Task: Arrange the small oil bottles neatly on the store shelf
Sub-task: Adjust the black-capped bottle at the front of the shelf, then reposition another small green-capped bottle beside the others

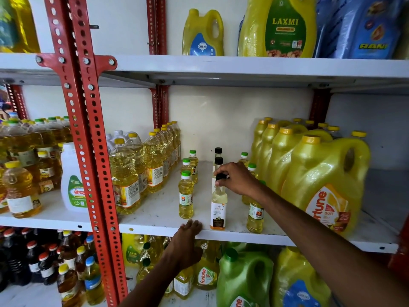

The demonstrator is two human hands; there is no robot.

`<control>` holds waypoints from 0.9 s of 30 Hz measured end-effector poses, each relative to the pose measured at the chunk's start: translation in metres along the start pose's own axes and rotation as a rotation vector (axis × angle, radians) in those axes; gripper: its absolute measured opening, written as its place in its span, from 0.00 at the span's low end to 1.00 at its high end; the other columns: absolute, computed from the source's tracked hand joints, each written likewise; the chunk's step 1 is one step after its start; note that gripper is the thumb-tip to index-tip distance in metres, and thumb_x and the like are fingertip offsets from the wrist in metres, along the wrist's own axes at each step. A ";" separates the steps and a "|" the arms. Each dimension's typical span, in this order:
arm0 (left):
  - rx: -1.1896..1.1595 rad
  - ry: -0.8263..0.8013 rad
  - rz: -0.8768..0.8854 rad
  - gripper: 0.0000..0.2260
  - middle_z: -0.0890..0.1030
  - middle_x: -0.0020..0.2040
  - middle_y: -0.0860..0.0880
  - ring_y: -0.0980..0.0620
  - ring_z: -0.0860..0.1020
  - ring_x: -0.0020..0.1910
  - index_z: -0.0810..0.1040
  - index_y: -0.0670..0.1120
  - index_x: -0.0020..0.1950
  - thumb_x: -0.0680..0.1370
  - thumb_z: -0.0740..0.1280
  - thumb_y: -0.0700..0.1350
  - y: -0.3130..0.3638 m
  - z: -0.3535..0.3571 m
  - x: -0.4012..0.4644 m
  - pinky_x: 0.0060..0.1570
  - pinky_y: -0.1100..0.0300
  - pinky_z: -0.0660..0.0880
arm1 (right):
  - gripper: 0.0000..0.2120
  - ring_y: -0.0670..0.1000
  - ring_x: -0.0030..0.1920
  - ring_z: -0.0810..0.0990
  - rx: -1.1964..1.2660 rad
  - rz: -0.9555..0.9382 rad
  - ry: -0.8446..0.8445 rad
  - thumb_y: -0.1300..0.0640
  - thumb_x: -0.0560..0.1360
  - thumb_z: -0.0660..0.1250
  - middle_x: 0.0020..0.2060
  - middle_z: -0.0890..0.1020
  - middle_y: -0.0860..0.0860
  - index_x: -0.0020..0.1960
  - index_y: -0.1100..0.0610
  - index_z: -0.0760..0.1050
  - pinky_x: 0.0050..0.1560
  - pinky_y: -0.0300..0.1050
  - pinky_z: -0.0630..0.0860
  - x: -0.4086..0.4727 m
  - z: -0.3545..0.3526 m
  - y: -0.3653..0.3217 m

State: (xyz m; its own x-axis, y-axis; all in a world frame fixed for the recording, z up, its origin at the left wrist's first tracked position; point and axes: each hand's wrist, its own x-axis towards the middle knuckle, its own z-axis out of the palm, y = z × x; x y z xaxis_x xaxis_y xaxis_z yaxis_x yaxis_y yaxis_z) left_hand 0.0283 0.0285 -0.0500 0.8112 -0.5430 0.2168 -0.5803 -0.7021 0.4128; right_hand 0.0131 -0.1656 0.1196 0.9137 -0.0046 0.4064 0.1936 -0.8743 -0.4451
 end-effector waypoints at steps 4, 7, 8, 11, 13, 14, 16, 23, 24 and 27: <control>0.015 0.007 0.012 0.33 0.59 0.80 0.49 0.49 0.52 0.80 0.58 0.48 0.78 0.75 0.68 0.45 0.001 -0.001 -0.001 0.78 0.56 0.49 | 0.18 0.53 0.60 0.81 -0.009 0.014 -0.022 0.58 0.69 0.76 0.56 0.85 0.56 0.57 0.58 0.82 0.61 0.44 0.75 0.000 -0.001 0.000; 0.038 0.003 0.034 0.34 0.58 0.80 0.49 0.50 0.52 0.80 0.56 0.47 0.78 0.76 0.68 0.45 -0.001 -0.002 -0.003 0.77 0.56 0.50 | 0.21 0.54 0.63 0.79 -0.024 0.034 -0.050 0.55 0.69 0.76 0.60 0.82 0.57 0.60 0.57 0.80 0.65 0.48 0.75 0.000 -0.001 -0.001; 0.055 0.010 0.048 0.33 0.57 0.80 0.48 0.50 0.52 0.80 0.56 0.47 0.78 0.76 0.68 0.46 -0.003 -0.003 -0.005 0.78 0.56 0.50 | 0.23 0.54 0.64 0.78 -0.025 0.043 -0.062 0.53 0.68 0.76 0.62 0.81 0.57 0.62 0.56 0.78 0.65 0.48 0.75 0.000 -0.001 -0.001; 0.082 0.094 0.064 0.32 0.58 0.80 0.49 0.50 0.53 0.80 0.58 0.48 0.78 0.77 0.68 0.48 -0.014 -0.006 -0.012 0.77 0.55 0.51 | 0.31 0.53 0.62 0.80 -0.025 0.048 -0.012 0.47 0.66 0.77 0.61 0.82 0.57 0.65 0.55 0.76 0.61 0.44 0.76 -0.001 -0.002 -0.004; 0.101 0.128 0.024 0.34 0.57 0.80 0.49 0.49 0.51 0.80 0.56 0.48 0.78 0.77 0.69 0.50 -0.026 -0.013 -0.016 0.78 0.53 0.52 | 0.30 0.54 0.60 0.80 -0.079 -0.017 0.120 0.44 0.67 0.75 0.58 0.83 0.56 0.65 0.55 0.76 0.59 0.45 0.76 0.002 -0.002 -0.010; 0.119 0.125 -0.004 0.35 0.55 0.80 0.49 0.48 0.49 0.80 0.55 0.48 0.78 0.76 0.68 0.51 -0.033 -0.018 -0.017 0.78 0.51 0.51 | 0.29 0.55 0.60 0.79 -0.106 -0.061 0.168 0.44 0.68 0.73 0.58 0.83 0.56 0.65 0.55 0.76 0.59 0.46 0.76 0.005 0.000 -0.015; 0.161 0.118 -0.059 0.36 0.53 0.80 0.48 0.46 0.47 0.80 0.53 0.46 0.79 0.76 0.67 0.53 -0.048 -0.027 -0.020 0.79 0.50 0.50 | 0.25 0.57 0.64 0.74 -0.138 -0.129 0.156 0.47 0.72 0.71 0.60 0.82 0.55 0.67 0.53 0.75 0.63 0.50 0.74 0.015 0.006 -0.029; 0.188 0.024 -0.089 0.33 0.47 0.81 0.44 0.45 0.41 0.80 0.48 0.46 0.79 0.79 0.62 0.45 -0.077 -0.033 -0.028 0.79 0.51 0.43 | 0.22 0.58 0.67 0.75 -0.194 -0.134 -0.257 0.67 0.75 0.64 0.68 0.76 0.58 0.67 0.56 0.75 0.64 0.42 0.70 0.059 0.046 -0.063; 0.180 0.026 -0.083 0.34 0.47 0.81 0.44 0.45 0.41 0.80 0.48 0.46 0.79 0.78 0.62 0.45 -0.078 -0.033 -0.026 0.79 0.51 0.43 | 0.20 0.58 0.66 0.76 -0.200 -0.123 -0.274 0.68 0.75 0.64 0.66 0.77 0.57 0.65 0.57 0.76 0.63 0.41 0.70 0.063 0.049 -0.064; 0.158 0.047 -0.057 0.33 0.51 0.81 0.45 0.45 0.43 0.80 0.52 0.47 0.79 0.77 0.63 0.45 -0.082 -0.033 -0.024 0.78 0.51 0.44 | 0.16 0.56 0.61 0.79 -0.166 -0.107 -0.264 0.66 0.74 0.68 0.61 0.82 0.57 0.61 0.59 0.80 0.59 0.40 0.71 0.073 0.052 -0.064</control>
State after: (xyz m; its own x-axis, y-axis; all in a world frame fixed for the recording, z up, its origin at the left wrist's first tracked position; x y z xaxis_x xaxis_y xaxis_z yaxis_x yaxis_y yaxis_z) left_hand 0.0587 0.1145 -0.0604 0.8436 -0.4804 0.2400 -0.5342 -0.7968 0.2824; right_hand 0.0857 -0.0853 0.1363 0.9565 0.1987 0.2138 0.2527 -0.9304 -0.2656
